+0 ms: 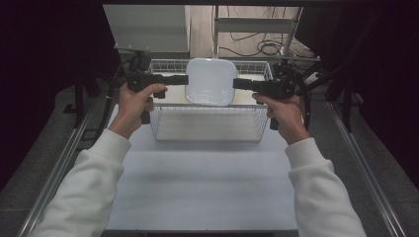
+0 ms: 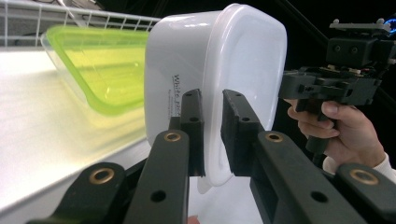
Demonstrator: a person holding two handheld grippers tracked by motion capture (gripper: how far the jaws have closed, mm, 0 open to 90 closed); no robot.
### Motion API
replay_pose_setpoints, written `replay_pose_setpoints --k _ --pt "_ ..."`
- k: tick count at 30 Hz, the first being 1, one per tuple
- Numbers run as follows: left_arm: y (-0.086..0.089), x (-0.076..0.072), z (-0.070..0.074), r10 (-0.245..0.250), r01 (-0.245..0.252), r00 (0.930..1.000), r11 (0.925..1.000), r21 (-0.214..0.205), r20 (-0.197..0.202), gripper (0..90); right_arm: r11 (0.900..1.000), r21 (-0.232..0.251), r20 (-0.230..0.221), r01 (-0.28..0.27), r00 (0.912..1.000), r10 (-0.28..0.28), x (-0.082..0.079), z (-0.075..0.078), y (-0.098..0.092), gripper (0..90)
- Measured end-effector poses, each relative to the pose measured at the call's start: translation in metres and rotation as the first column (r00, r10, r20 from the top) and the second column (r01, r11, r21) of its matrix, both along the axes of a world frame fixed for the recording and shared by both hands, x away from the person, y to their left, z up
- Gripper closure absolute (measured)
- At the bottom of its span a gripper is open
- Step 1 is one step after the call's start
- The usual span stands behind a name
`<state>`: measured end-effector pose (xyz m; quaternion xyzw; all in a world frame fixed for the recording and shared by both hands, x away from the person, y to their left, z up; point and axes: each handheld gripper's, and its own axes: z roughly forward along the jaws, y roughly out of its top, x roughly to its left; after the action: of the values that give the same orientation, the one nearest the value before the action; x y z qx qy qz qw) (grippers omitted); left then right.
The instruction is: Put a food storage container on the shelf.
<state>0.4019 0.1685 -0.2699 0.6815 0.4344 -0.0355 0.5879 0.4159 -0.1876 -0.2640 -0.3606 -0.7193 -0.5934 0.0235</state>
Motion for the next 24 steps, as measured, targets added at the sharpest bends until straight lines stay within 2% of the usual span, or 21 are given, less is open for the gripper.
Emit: replay_pose_setpoints --k 7,8,9,13,20,24 --pt "-0.002 0.026 0.015 0.001 -0.001 1.0000 1.0000 -0.003 0.003 79.2 0.9999 0.014 0.002 0.007 1.0000 -0.007 0.022 0.015 -0.002 79.0" --pt "-0.002 0.026 0.015 0.001 -0.001 1.0000 1.0000 -0.003 0.003 79.2 0.9999 0.015 0.003 0.007 1.0000 -0.007 0.024 0.016 -0.003 79.0" --pt "-0.003 0.033 0.018 0.002 -0.002 1.0000 1.0000 -0.004 0.004 79.1 0.9998 0.019 0.000 0.007 1.0000 -0.007 0.027 0.017 -0.003 79.1" --pt "-0.003 0.045 0.020 0.010 -0.010 0.9999 0.9999 -0.007 -0.002 79.0 0.9997 0.022 -0.010 0.013 0.9999 -0.013 0.037 0.019 -0.003 79.1" --pt "-0.003 0.060 0.019 0.008 -0.009 0.9998 0.9998 -0.018 -0.019 78.9 0.9995 0.027 -0.016 0.015 0.9998 -0.014 0.051 0.019 -0.004 79.1" --pt "-0.006 0.068 0.012 0.021 -0.022 0.9990 0.9997 -0.014 -0.039 78.9 0.9995 0.015 -0.050 0.028 0.9984 -0.028 0.063 0.012 -0.004 79.1"
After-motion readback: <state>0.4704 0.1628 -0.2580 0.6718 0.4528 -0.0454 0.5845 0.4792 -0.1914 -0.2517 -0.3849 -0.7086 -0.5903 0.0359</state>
